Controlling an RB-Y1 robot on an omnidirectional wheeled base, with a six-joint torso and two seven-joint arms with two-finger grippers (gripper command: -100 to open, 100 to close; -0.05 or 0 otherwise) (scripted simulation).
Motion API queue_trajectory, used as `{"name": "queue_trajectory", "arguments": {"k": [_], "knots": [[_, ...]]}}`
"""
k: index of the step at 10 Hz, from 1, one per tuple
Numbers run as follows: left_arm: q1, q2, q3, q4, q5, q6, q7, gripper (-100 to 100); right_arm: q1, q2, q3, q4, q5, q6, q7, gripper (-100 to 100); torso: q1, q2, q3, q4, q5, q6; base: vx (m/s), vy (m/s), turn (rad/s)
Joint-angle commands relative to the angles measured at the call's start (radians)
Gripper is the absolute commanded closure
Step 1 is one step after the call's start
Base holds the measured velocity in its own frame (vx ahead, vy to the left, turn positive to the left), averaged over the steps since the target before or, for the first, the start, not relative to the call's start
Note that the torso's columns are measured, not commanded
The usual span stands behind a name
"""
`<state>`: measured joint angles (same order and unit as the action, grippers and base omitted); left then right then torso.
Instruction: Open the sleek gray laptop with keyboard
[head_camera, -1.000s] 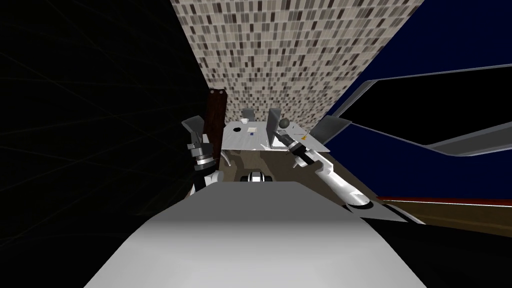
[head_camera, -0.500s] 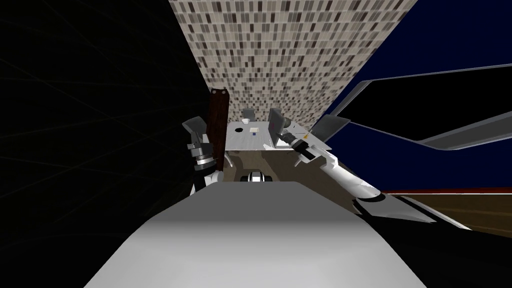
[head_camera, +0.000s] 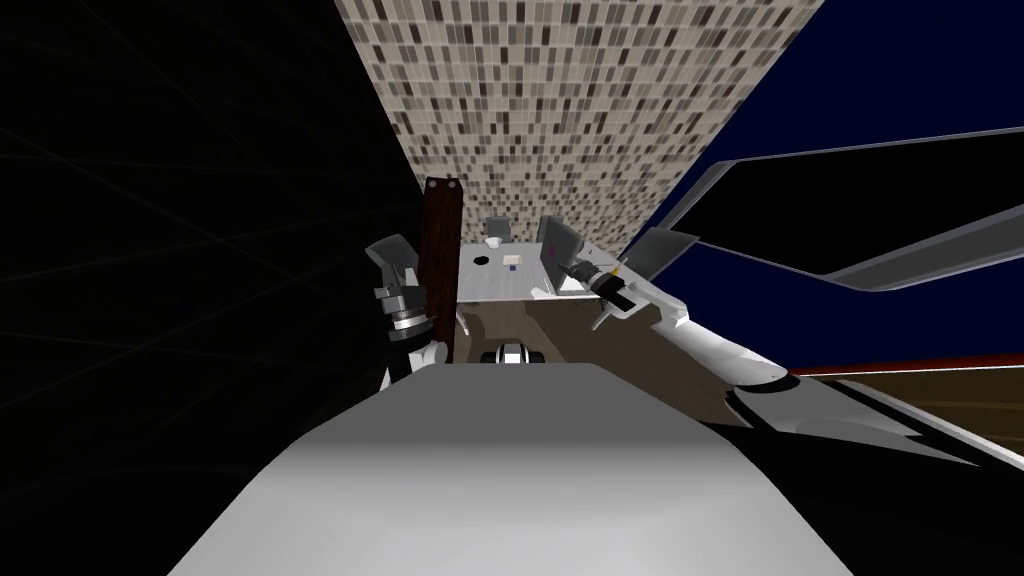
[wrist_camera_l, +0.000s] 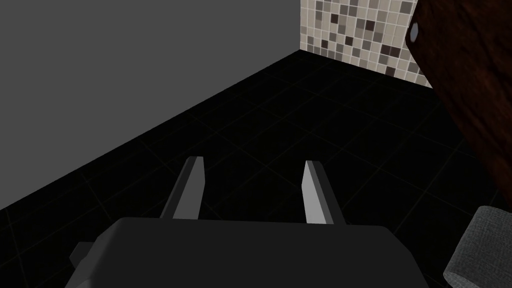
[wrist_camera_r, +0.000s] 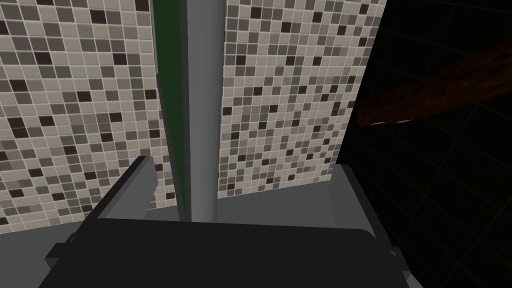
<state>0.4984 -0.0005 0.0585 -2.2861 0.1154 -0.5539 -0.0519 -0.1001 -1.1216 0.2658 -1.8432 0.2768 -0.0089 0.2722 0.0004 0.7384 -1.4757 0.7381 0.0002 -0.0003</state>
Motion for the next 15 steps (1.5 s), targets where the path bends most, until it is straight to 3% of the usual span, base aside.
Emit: {"name": "queue_trajectory", "arguments": {"k": [1,5,7,12,15], "knots": [[0.0,0.0,0.0,0.0,0.0,0.0,0.0,0,-0.056,-0.079,0.031,0.054,0.014,0.048,0.026,-100,-0.001,0.0,0.0,0.0,0.0,0.0,-0.005,0.167,-0.088],[0.0,0.0,0.0,0.0,0.0,0.0,0.0,0,-0.134,-0.22,0.073,0.139,0.039,0.11,0.068,-100,0.001,0.0,0.0,0.0,0.0,0.0,-0.007,0.186,-0.049],[0.0,0.0,0.0,0.0,0.0,0.0,0.0,0,-0.162,-0.266,0.088,0.168,0.048,0.133,0.084,-100,-0.008,-0.002,-0.001,-0.001,-0.003,0.0,0.002,0.036,0.036],[0.0,0.0,0.0,0.0,0.0,0.0,0.0,0,-0.173,-0.285,0.094,0.179,0.052,0.141,0.09,-100,0.002,0.0,0.0,0.0,0.0,0.001,-0.007,0.037,-0.023],[0.0,0.0,0.0,0.0,0.0,0.0,0.0,0,-0.181,-0.3,0.098,0.187,0.055,0.148,0.094,-100,-0.002,0.0,0.0,0.0,-0.001,0.0,-0.006,0.023,-0.012]]}}
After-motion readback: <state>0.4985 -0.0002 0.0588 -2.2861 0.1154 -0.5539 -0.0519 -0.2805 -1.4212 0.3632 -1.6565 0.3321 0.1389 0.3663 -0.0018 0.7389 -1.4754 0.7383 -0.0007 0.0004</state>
